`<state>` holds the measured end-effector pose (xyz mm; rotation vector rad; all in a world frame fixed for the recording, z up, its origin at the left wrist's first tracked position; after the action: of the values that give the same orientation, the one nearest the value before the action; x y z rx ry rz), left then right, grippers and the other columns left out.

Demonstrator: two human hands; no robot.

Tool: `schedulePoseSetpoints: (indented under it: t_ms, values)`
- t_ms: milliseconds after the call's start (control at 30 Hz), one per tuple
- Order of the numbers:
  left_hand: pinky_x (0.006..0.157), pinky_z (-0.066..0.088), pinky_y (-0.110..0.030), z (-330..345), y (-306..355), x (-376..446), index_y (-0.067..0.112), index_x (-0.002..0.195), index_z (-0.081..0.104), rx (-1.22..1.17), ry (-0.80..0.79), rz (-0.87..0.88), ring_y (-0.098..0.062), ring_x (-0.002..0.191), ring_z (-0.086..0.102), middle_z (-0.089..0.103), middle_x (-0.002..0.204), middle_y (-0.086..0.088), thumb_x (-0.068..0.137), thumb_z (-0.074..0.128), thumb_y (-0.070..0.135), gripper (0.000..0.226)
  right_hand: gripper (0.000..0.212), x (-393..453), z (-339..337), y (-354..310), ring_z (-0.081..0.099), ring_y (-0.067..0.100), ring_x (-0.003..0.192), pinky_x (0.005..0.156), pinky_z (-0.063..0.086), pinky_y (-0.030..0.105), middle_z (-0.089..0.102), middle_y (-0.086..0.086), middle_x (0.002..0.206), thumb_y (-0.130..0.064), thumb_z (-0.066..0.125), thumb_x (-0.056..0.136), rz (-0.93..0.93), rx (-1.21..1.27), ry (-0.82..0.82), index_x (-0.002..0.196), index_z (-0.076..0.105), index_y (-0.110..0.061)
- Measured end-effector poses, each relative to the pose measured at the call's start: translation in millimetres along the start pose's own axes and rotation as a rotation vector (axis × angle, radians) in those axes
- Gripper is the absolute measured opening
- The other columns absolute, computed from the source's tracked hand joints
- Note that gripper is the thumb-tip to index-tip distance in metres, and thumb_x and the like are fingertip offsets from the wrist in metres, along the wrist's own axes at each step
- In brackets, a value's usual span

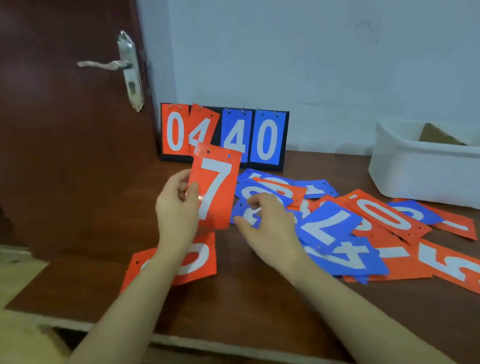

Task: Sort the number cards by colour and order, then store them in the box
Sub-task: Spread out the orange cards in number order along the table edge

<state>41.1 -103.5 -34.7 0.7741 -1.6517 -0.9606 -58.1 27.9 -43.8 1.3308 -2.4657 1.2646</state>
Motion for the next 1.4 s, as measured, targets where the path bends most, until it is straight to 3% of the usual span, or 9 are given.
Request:
schedulePoseSetpoints:
  t_ms: [67, 167, 267, 333, 500, 667, 1100, 1300, 1400]
  values:
    - [0.082, 0.052, -0.035, -1.6, -16.2, 1.7, 0.013, 0.112, 0.060, -0.034, -0.009, -0.108, -0.019, 0.086, 0.062, 0.065, 0.092, -0.006, 0.089, 0.052, 0.011, 0.024, 0.029, -10.3, 15.3, -13.2, 0.050, 0.014, 0.105, 0.093, 0.032, 0.036, 0.057, -0.005, 0.109, -0.034, 0.061, 0.083, -0.141, -0.068, 0.020, 0.107, 0.052, -0.022]
    - [0.088, 0.050, -0.041, -0.9, -32.6, 6.2, 0.010, 0.112, 0.061, -0.047, -0.002, -0.211, -0.026, 0.094, 0.062, 0.066, 0.100, -0.015, 0.089, 0.053, 0.010, 0.025, 0.032, -21.3, 27.0, -16.4, 0.043, 0.007, 0.122, 0.101, 0.025, 0.033, 0.054, -0.012, 0.129, -0.033, 0.051, 0.091, -0.410, -0.117, -0.264, 0.122, 0.053, -0.030]
    - [0.083, 0.053, -0.036, -6.9, -28.0, 12.9, 0.014, 0.114, 0.060, -0.089, -0.004, -0.178, -0.020, 0.093, 0.063, 0.066, 0.099, -0.007, 0.091, 0.053, 0.016, 0.024, 0.034, -29.3, 31.4, -14.0, 0.031, 0.004, 0.134, 0.103, 0.014, 0.031, 0.045, -0.014, 0.142, -0.040, 0.042, 0.096, -0.519, -0.203, -0.525, 0.128, 0.052, -0.036]
    - [0.073, 0.052, -0.024, -14.9, -22.7, 18.1, 0.018, 0.118, 0.056, -0.056, -0.031, -0.123, -0.013, 0.092, 0.062, 0.063, 0.099, 0.002, 0.092, 0.053, 0.023, 0.027, 0.035, -30.5, 25.9, -9.7, 0.035, 0.005, 0.132, 0.101, 0.010, 0.030, 0.049, -0.013, 0.138, -0.047, 0.039, 0.095, -0.529, -0.325, -0.461, 0.122, 0.057, -0.035]
    - [0.077, 0.049, -0.022, -25.0, -9.7, -3.6, 0.022, 0.122, 0.054, 0.052, -0.132, -0.037, -0.008, 0.093, 0.058, 0.060, 0.100, 0.008, 0.092, 0.052, 0.019, 0.030, 0.037, -41.5, -16.1, 20.9, 0.049, 0.015, 0.098, 0.092, 0.017, 0.030, 0.058, -0.009, 0.092, -0.059, 0.052, 0.083, -0.264, -0.555, -0.147, 0.082, 0.059, -0.022]
    - [0.080, 0.039, -0.019, -30.4, -6.7, -47.9, 0.013, 0.112, 0.064, 0.209, -0.032, 0.052, -0.011, 0.086, 0.053, 0.063, 0.103, -0.006, 0.090, 0.051, 0.011, 0.026, 0.059, -42.8, -24.5, 35.0, 0.033, 0.025, 0.121, 0.102, 0.023, 0.043, 0.041, 0.002, 0.122, -0.065, 0.058, 0.073, 0.190, -0.466, -0.292, 0.113, 0.052, -0.023]
    - [0.092, 0.033, -0.039, -52.9, -15.4, -78.2, 0.016, 0.127, 0.051, 0.879, -0.274, 0.077, -0.025, 0.108, 0.048, 0.052, 0.114, -0.006, 0.091, 0.049, 0.037, 0.042, 0.091, -23.0, 1.6, 7.7, 0.020, 0.036, 0.136, 0.110, 0.015, 0.052, 0.027, 0.017, 0.145, -0.065, 0.062, 0.071, 0.342, -0.433, -0.379, 0.137, 0.032, -0.010]
    - [0.093, 0.032, -0.040, -43.7, -21.6, -73.5, 0.017, 0.122, 0.052, 0.911, -0.329, 0.062, -0.025, 0.107, 0.045, 0.050, 0.112, -0.005, 0.091, 0.047, 0.035, 0.036, 0.084, -15.4, -11.5, 11.3, 0.027, 0.033, 0.133, 0.109, 0.028, 0.051, 0.028, 0.015, 0.144, -0.048, 0.075, 0.067, 0.414, -0.309, -0.539, 0.135, 0.039, -0.015]
    - [0.092, 0.031, -0.038, -36.2, -20.6, -75.9, 0.017, 0.125, 0.050, 0.853, -0.345, 0.088, -0.024, 0.105, 0.045, 0.047, 0.109, -0.004, 0.091, 0.047, 0.033, 0.037, 0.046, -20.4, -6.0, 17.6, 0.043, 0.026, 0.119, 0.105, 0.031, 0.045, 0.047, 0.005, 0.121, -0.031, 0.071, 0.074, 0.379, -0.105, -0.378, 0.110, 0.044, -0.020]
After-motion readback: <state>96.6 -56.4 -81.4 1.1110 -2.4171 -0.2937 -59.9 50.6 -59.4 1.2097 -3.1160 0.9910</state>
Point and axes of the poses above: each hand's wrist, its own x-axis towards the middle knuckle, its own z-axis out of the palm, y = z × x, the point moved 2 cm from there along x, towards the middle knuckle
